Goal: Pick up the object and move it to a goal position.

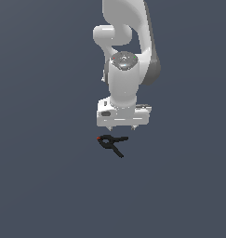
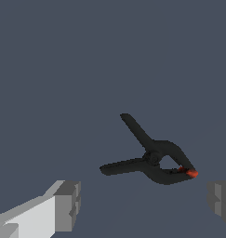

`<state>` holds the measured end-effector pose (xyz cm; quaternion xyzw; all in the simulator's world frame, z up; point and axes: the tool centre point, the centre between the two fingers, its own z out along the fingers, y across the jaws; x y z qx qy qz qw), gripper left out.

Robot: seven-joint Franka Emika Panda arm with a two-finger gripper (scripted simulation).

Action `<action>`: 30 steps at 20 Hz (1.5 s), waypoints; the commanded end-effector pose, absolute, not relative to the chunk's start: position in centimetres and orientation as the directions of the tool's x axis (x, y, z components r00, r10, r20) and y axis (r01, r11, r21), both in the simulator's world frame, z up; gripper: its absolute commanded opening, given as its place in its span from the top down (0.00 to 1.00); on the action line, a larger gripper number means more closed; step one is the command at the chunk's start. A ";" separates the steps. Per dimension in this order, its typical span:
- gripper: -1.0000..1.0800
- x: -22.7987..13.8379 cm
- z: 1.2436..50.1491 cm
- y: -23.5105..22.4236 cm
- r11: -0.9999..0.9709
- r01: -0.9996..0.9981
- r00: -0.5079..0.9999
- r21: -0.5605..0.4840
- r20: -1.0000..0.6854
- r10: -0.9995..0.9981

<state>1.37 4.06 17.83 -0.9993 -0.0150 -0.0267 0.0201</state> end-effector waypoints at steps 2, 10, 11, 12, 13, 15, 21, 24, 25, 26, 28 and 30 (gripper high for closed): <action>0.04 1.4 17.6 3.9 -0.998 0.052 0.997 -0.036 0.053 0.050; 0.04 1.3 16.6 3.4 -0.987 0.161 0.986 -0.024 0.050 0.160; 0.04 1.3 16.4 3.3 -0.983 0.180 0.983 -0.021 0.049 0.179; 0.04 1.3 16.2 3.2 -0.979 0.201 0.979 -0.019 0.048 0.200; 0.04 1.3 16.0 3.1 -0.975 0.222 0.974 -0.017 0.047 0.221; 0.04 1.2 15.5 2.9 -0.963 0.269 0.962 -0.012 0.045 0.269; 0.04 1.1 14.0 2.2 -0.907 0.421 0.907 0.000 0.036 0.420; 0.04 1.0 13.2 1.8 -0.870 0.493 0.870 0.004 0.030 0.493; 0.04 1.0 13.0 1.7 -0.856 0.517 0.856 0.005 0.029 0.516; 0.04 0.9 12.7 1.6 -0.842 0.540 0.842 0.006 0.027 0.540; 0.04 0.9 12.2 1.4 -0.811 0.585 0.811 0.008 0.023 0.585; 0.04 0.8 11.7 1.2 -0.778 0.628 0.778 0.009 0.020 0.628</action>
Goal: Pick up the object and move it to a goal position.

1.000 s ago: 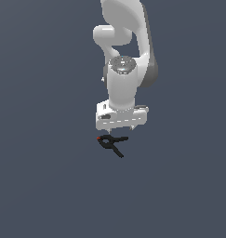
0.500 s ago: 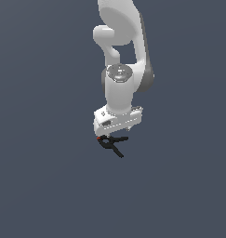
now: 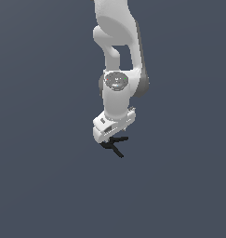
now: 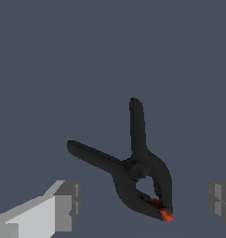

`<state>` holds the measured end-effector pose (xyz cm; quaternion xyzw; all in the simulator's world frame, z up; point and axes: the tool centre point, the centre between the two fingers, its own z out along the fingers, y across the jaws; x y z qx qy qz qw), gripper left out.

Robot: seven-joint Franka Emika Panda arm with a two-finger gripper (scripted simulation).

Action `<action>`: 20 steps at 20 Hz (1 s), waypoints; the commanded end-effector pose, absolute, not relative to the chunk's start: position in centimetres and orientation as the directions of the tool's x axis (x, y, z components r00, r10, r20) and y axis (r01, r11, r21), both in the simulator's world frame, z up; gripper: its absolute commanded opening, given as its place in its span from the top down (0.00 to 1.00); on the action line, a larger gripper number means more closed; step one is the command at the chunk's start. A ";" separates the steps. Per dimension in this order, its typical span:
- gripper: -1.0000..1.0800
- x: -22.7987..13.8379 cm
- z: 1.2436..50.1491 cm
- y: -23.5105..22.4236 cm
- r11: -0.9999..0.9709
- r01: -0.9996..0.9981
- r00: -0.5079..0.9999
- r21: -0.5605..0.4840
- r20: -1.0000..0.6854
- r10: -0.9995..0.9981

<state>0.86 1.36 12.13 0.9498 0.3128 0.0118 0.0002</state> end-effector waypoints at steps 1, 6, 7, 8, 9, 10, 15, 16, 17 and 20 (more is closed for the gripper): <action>0.04 0.8 11.5 1.1 -0.761 0.649 0.761 0.009 0.018 0.649; 0.04 0.6 10.3 0.6 -0.666 0.746 0.666 0.009 0.011 0.746; 0.04 0.5 10.0 0.5 -0.645 0.764 0.645 0.009 0.009 0.764; 0.04 0.5 9.8 0.4 -0.624 0.781 0.624 0.009 0.008 0.781; 0.04 0.4 9.6 0.3 -0.602 0.798 0.602 0.008 0.007 0.798; 0.04 0.4 9.3 0.2 -0.580 0.814 0.580 0.008 0.006 0.814; 0.04 0.2 8.3 -0.1 -0.477 0.879 0.477 0.005 0.002 0.879; 0.04 0.1 8.1 -0.2 -0.460 0.888 0.460 0.004 0.002 0.888; 0.04 0.1 7.9 -0.3 -0.443 0.897 0.443 0.004 0.001 0.897; 0.04 0.0 7.5 -0.4 -0.399 0.917 0.399 0.002 0.000 0.917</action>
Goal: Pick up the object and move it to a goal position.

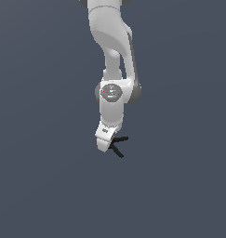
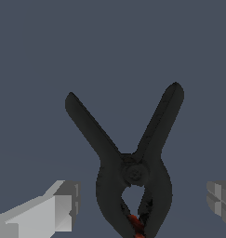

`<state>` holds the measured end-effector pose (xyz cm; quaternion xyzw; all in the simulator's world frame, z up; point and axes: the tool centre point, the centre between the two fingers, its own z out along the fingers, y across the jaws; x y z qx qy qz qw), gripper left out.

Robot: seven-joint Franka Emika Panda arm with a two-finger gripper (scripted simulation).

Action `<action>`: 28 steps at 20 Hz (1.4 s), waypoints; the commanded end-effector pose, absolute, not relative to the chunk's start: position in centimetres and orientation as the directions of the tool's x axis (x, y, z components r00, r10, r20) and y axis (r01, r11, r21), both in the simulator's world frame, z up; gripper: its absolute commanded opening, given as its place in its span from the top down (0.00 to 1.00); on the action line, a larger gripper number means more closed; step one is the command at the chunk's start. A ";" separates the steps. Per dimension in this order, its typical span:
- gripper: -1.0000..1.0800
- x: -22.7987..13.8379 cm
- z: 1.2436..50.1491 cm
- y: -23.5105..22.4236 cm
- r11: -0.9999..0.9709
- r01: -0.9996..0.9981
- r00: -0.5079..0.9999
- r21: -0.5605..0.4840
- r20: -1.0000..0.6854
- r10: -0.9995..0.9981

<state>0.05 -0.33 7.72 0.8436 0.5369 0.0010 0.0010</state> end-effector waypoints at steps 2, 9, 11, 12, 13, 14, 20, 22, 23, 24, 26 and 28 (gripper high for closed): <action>0.04 0.0 7.3 -0.5 -0.376 0.926 0.376 0.001 0.000 0.926; 0.04 -0.1 6.9 -0.6 -0.335 0.942 0.335 0.000 0.000 0.942; 0.04 -0.1 7.0 -0.6 -0.339 0.941 0.339 0.000 0.000 0.941; 0.04 -0.1 6.9 -0.6 -0.339 0.941 0.339 0.000 0.000 0.941; 0.04 -0.1 6.8 -0.6 -0.339 0.941 0.339 0.000 0.000 0.941; 0.04 -0.1 6.6 -0.6 -0.339 0.941 0.339 0.000 0.000 0.941; 0.04 -0.2 4.0 -0.6 -0.336 0.942 0.336 0.000 0.000 0.942; 0.04 -0.2 3.0 -0.6 -0.335 0.942 0.335 0.000 0.000 0.942; 0.04 -0.2 2.7 -0.6 -0.335 0.942 0.335 0.000 0.000 0.942; 0.04 -0.2 2.4 -0.6 -0.335 0.942 0.335 0.000 0.000 0.942; 0.04 -0.2 2.0 -0.6 -0.334 0.942 0.334 0.000 0.000 0.942; 0.04 -0.1 1.9 -0.6 -0.334 0.942 0.334 0.000 0.000 0.942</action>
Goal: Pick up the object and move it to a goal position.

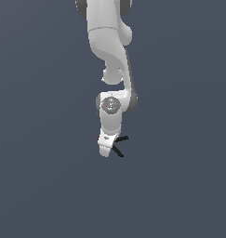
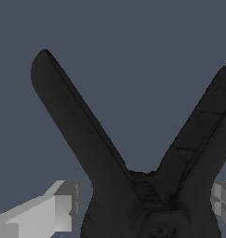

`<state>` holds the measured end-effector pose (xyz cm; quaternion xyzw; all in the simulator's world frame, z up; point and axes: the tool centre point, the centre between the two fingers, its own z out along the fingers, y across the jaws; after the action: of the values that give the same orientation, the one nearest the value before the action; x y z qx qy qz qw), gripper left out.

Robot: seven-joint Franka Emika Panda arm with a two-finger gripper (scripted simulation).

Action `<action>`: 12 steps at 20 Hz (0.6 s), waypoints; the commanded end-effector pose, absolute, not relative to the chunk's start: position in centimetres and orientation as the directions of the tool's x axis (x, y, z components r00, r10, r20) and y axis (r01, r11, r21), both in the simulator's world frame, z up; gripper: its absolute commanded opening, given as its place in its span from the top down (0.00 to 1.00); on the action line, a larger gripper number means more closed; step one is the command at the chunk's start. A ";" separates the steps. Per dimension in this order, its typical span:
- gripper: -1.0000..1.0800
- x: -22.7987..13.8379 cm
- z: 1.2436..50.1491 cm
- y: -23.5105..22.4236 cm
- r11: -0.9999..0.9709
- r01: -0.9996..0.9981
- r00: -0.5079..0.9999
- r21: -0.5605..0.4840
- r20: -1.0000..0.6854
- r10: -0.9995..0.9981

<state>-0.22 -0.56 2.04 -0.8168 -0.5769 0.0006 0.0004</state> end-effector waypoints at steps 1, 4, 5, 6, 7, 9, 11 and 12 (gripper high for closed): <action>1.00 -0.1 1.9 -0.6 -0.334 0.942 0.334 0.000 0.000 0.942; 1.00 -0.1 1.9 -0.6 -0.334 0.942 0.334 0.000 0.000 0.942; 1.00 -0.1 1.9 -0.6 -0.334 0.942 0.334 0.000 0.000 0.942; 1.00 -0.1 1.9 -0.6 -0.334 0.942 0.334 0.000 0.000 0.942; 1.00 -0.1 1.9 -0.6 -0.334 0.942 0.334 0.000 0.000 0.942; 1.00 -0.1 1.9 -0.6 -0.334 0.942 0.334 0.000 0.000 0.942; 1.00 -0.1 2.0 -0.6 -0.335 0.942 0.335 0.002 0.000 0.942; 1.00 -0.1 2.1 -0.6 -0.335 0.942 0.335 0.002 0.000 0.942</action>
<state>-0.10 -0.61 2.04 -0.8169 -0.5768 -0.0004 -0.0006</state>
